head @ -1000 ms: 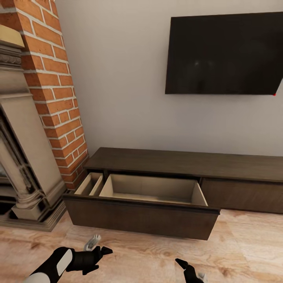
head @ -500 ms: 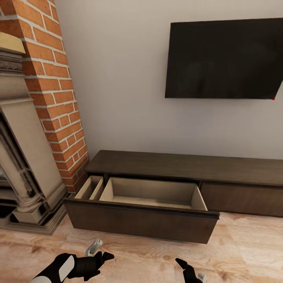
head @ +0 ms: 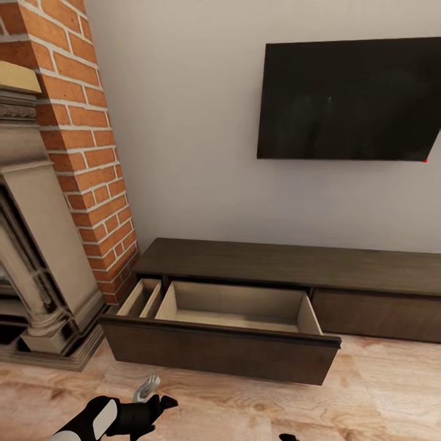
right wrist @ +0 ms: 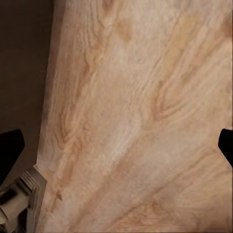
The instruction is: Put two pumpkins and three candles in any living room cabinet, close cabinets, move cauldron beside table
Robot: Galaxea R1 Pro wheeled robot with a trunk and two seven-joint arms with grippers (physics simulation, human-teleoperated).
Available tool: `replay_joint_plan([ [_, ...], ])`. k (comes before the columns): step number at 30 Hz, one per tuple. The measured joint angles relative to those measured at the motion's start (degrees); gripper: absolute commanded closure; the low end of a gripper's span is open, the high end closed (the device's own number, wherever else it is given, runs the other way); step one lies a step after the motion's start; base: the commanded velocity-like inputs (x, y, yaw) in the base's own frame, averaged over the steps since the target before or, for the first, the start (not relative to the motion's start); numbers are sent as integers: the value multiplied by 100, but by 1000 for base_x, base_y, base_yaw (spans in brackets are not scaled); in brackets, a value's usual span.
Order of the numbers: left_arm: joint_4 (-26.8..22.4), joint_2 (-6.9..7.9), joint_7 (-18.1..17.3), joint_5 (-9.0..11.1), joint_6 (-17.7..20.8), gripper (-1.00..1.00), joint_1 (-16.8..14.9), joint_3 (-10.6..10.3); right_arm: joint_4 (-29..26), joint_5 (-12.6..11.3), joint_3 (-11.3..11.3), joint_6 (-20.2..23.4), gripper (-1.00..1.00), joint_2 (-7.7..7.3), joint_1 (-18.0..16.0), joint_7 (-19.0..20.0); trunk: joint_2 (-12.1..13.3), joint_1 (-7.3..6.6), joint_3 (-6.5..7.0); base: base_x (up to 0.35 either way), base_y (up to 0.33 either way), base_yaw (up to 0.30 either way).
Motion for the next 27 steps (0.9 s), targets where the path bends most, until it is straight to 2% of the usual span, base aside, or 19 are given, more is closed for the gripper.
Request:
replay_joint_plan([
  [3,1,-24,297,12,-22,-100,0,5,6,19,5,-621,-100,-5,0,-264,120,-66,54,0,0,0],
  [5,2,-47,541,26,-169,-100,0,14,5,50,35,-1009,-100,-7,3,-344,201,-110,90,0,0,0],
  [7,3,-61,740,37,-320,-100,0,21,4,68,61,-1176,-100,-5,4,-414,281,-154,126,0,0,0],
  [10,4,-89,1090,49,-506,-100,0,30,-2,91,94,-1304,-100,-6,4,-649,401,-220,180,0,0,0],
  [13,4,-136,1418,59,-598,-100,0,35,-32,203,196,-1340,-100,-58,5,-1135,521,-286,233,0,0,0],
  [19,4,-239,1565,43,-636,-100,1,37,-50,364,315,-1357,-100,-84,4,-1865,762,-417,341,0,0,0],
  [22,4,-264,1581,36,-660,-100,0,38,-52,581,453,-1351,-100,-86,-1,-2212,882,-483,395,0,0,0],
  [26,4,-279,1604,38,-849,-100,0,38,-73,1321,756,-1329,-100,-40,-1,-2658,1043,-571,467,-73,0,0],
  [27,4,-280,1613,38,-866,-100,0,38,-83,1414,783,-1335,-100,-33,0,-2680,1083,-593,485,-214,0,0],
])
